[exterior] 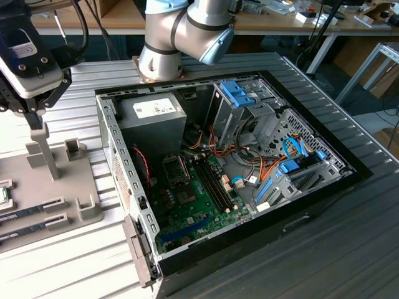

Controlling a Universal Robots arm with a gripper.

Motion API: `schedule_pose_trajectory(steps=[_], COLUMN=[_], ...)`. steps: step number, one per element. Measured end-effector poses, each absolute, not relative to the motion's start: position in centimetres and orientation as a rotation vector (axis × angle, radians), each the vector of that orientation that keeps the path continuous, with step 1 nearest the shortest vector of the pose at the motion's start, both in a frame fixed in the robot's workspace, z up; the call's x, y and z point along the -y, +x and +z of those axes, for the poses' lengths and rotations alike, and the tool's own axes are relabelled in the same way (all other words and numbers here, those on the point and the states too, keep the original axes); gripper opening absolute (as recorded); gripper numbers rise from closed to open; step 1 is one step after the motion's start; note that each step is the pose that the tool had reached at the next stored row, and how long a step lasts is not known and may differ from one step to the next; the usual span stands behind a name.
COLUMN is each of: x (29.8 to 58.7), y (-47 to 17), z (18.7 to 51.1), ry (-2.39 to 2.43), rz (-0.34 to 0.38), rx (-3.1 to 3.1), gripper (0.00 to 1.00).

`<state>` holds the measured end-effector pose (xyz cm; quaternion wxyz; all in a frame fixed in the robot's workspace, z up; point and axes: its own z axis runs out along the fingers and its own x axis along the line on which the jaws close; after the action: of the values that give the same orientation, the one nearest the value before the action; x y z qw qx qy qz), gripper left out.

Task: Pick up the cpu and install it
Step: 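Reach for the cpu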

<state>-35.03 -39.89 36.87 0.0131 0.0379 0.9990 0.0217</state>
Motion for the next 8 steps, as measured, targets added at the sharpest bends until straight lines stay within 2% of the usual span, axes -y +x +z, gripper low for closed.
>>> schedule_pose_trajectory(steps=[8], x=[39.89], y=[-35.51], z=[36.68], ry=[0.118], rz=[0.068], rx=[-3.112], gripper=[0.11])
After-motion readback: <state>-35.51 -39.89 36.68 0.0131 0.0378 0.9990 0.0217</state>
